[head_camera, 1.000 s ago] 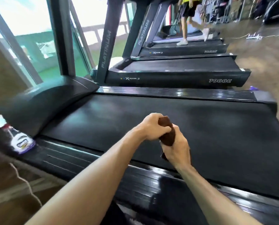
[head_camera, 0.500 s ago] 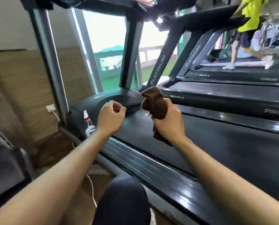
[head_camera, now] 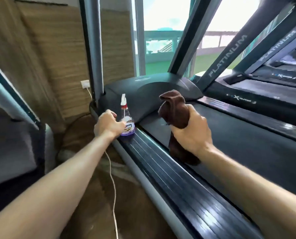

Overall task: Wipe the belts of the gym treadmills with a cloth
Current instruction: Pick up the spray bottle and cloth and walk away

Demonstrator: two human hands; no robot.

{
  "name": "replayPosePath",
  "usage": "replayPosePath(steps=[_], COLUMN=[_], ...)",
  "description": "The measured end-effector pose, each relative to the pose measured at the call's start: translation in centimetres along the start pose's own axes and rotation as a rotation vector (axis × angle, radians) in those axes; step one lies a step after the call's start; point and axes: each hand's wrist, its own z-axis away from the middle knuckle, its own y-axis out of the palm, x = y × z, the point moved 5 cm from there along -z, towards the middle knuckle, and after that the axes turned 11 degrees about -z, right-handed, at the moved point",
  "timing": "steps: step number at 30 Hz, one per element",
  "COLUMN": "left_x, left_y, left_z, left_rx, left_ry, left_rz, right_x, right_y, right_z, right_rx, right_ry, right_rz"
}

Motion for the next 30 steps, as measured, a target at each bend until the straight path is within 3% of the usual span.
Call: replayPosePath(steps=[7, 18, 23, 27, 30], left_x=[2.9, 2.3, 1.1, -0.9, -3.2], left_y=[10.8, 17.0, 15.6, 10.8, 7.7], left_z=[-10.9, -17.7, -13.0, -5.0, 0.9], left_rx=[-0.041, -0.064, -0.085, -0.137, -0.082], left_ry=[-0.093, -0.123, -0.018, 0.008, -0.019], left_rz=[0.054, 0.159, 0.153, 0.283, 0.407], right_x=[-7.3, -11.7, -10.1, -7.4, -5.4], right_y=[7.4, 14.5, 11.6, 4.8, -1.5], right_z=[-6.2, -8.1, -6.3, -3.1, -0.1], right_rx=[0.003, 0.061, 0.059, 0.000, -0.048], right_ry=[0.036, 0.078, 0.078, 0.077, 0.069], right_rz=[0.004, -0.023, -0.006, 0.018, 0.072])
